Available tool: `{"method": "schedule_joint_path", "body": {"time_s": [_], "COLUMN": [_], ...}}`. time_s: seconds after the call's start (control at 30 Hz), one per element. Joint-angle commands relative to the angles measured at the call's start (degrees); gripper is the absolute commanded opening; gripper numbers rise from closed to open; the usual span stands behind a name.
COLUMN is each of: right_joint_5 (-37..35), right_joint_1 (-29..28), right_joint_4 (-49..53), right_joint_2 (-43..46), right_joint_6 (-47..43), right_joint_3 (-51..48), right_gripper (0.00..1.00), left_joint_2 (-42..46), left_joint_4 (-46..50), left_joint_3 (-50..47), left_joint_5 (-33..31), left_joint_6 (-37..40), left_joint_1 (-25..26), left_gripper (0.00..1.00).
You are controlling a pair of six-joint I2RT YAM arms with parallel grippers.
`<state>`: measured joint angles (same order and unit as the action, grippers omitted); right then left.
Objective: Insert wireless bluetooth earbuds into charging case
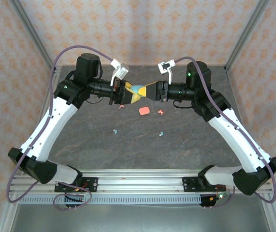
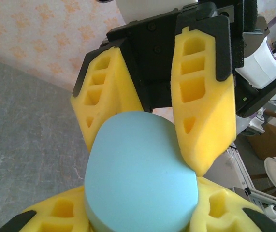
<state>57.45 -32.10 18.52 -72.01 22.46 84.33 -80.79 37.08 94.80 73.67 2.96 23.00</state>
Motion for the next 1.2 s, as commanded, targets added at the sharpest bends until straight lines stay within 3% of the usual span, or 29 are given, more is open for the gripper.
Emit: {"method": "schedule_joint_path", "body": {"time_s": [0.0, 0.23, 0.43, 1.17], "right_joint_5": [-3.36, -4.4, -7.69, -9.27], "right_joint_1": [0.31, 1.49, 1.73, 1.7], "right_joint_4": [-8.41, -8.71, -7.97, -9.09], "right_joint_2": [-1.55, -1.53, -1.3, 1.96], "right_joint_6": [9.96, 13.24, 15.54, 15.52], "right_joint_3": [-0.66, -0.81, -0.86, -1.27], "right_gripper": [0.33, 0.35, 0.52, 0.68], "left_joint_2": [-0.02, 0.34, -0.04, -0.79], "left_joint_4": [0.83, 1.39, 2.16, 5.7], "left_joint_3": [2.44, 2.48, 3.32, 3.52], "left_joint_5": [4.03, 4.31, 4.99, 3.9], "left_joint_6": [1.87, 2.31, 2.73, 5.44], "left_joint_1": [1.29, 1.34, 1.34, 0.72], "left_gripper": [0.17, 0.17, 0.17, 0.16]}}
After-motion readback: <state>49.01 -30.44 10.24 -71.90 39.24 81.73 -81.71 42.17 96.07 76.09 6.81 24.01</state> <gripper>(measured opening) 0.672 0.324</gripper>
